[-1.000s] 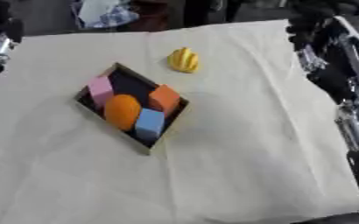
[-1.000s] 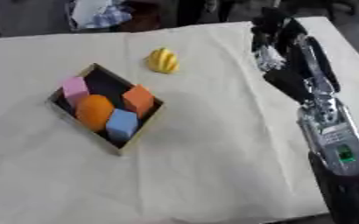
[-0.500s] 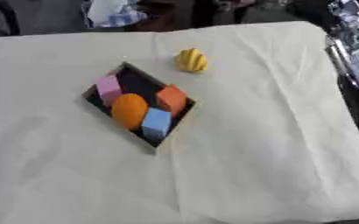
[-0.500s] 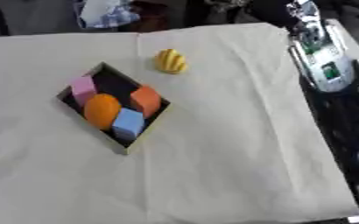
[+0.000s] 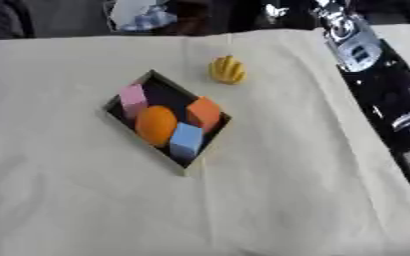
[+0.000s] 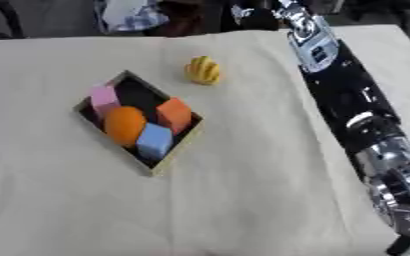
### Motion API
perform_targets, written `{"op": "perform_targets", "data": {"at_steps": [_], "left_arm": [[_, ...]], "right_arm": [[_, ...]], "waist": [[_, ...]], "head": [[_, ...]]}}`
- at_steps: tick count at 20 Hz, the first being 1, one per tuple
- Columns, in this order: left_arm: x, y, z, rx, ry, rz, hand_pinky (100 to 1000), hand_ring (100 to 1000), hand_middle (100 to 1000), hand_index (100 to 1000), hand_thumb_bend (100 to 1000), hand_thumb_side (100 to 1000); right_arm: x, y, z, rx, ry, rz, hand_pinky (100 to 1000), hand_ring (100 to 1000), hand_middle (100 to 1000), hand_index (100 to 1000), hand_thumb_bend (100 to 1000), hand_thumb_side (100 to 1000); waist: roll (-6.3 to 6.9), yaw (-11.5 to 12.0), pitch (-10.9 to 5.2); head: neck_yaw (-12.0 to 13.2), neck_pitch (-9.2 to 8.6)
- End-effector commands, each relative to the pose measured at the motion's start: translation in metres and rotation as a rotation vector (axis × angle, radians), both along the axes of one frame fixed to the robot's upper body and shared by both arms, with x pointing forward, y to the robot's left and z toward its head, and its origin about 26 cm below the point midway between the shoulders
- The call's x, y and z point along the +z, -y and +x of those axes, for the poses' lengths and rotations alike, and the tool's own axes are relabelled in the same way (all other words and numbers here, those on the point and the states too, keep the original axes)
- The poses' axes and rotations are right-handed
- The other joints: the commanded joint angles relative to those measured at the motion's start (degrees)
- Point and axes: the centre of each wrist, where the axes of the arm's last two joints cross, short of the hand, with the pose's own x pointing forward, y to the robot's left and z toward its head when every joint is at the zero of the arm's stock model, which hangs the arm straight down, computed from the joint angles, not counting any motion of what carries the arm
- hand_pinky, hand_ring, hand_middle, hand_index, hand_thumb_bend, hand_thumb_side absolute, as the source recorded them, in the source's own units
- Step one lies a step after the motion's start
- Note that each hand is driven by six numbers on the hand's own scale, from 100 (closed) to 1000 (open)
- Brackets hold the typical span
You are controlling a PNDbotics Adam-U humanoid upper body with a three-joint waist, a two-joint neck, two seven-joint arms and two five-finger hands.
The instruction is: Pick up objects on the table and place them in the box.
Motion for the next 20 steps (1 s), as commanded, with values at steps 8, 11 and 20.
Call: {"op": "perform_targets", "data": {"at_steps": [8,11,20], "left_arm": [[-0.004,0.009,-0.001,-0.055,-0.02,-0.005,742,557,617,755,279,676],[-0.006,0.01,-0.001,-0.062,-0.028,0.0,742,556,616,755,276,682],[-0.01,0.012,-0.001,-0.074,-0.051,-0.005,741,553,613,752,207,708]], "right_arm": [[-0.036,-0.001,0.012,-0.153,-0.116,-0.196,859,918,889,950,100,364],[-0.048,-0.003,0.012,-0.111,-0.186,-0.229,858,908,868,949,100,476],[-0.053,-0.013,0.012,0.031,-0.293,-0.302,863,910,873,952,100,593]], "waist": [[-0.49,2.3,-1.75],[-0.58,2.4,-1.75],[-0.48,2.1,-1.81]], "head": [[-2.8,-0.73],[-2.8,-0.61],[-3.1,-0.23]]}}
